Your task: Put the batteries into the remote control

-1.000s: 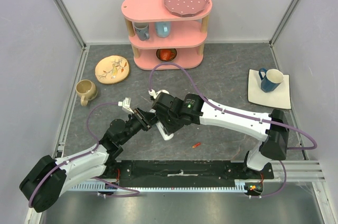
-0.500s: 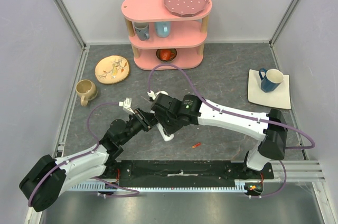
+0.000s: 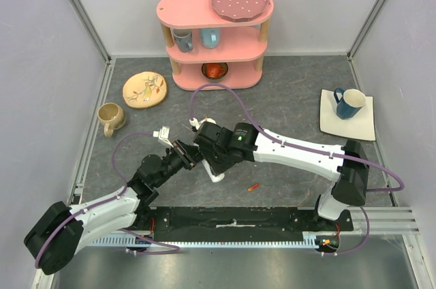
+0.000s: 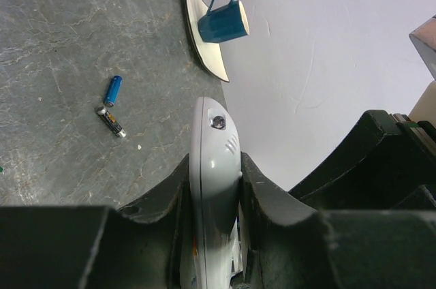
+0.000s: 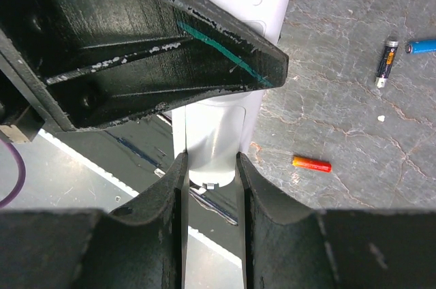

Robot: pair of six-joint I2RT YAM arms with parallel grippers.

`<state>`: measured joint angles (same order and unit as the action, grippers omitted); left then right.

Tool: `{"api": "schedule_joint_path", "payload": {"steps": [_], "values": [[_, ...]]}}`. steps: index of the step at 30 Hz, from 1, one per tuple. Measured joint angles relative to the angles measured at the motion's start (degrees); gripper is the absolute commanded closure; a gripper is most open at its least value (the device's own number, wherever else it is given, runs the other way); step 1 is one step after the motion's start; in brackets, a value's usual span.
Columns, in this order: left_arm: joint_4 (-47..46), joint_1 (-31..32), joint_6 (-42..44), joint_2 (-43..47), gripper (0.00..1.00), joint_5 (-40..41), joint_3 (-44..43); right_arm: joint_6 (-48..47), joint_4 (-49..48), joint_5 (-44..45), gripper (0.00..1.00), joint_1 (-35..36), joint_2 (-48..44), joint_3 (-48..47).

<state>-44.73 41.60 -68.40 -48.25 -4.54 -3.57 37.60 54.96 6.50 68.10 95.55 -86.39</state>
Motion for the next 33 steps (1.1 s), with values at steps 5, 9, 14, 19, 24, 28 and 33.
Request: {"api": "schedule_joint_path", "payload": {"steps": [5, 9, 14, 19, 24, 28, 33], "values": [[0.04, 0.04, 0.00, 0.00, 0.98, 0.00, 0.00, 0.13, 0.02, 0.02, 0.86, 0.04, 0.00, 0.00], [0.02, 0.04, 0.00, 0.00, 0.98, 0.00, 0.00, 0.13, 0.02, 0.02, 0.70, 0.04, 0.00, 0.00], [0.02, 0.04, 0.00, 0.00, 0.98, 0.02, 0.00, 0.26, -0.04, 0.02, 0.60, 0.04, -0.02, 0.04], [-0.02, 0.17, 0.00, 0.00, 0.98, 0.02, 0.00, 0.37, -0.26, -0.02, 0.55, 0.07, -0.09, 0.17], [0.04, 0.31, 0.00, 0.00, 0.98, -0.02, 0.02, 0.37, -0.55, 0.13, 0.45, 0.04, -0.50, 0.87], [0.02, 0.39, 0.00, 0.00, 0.98, -0.04, 0.02, 0.52, -0.70, 0.83, 0.38, 0.02, -1.09, 1.49], [-0.39, 0.66, -0.02, 0.00, 0.98, -0.07, 0.02, 0.81, -1.99, 0.92, 0.35, 0.04, -1.25, 1.62]]}}
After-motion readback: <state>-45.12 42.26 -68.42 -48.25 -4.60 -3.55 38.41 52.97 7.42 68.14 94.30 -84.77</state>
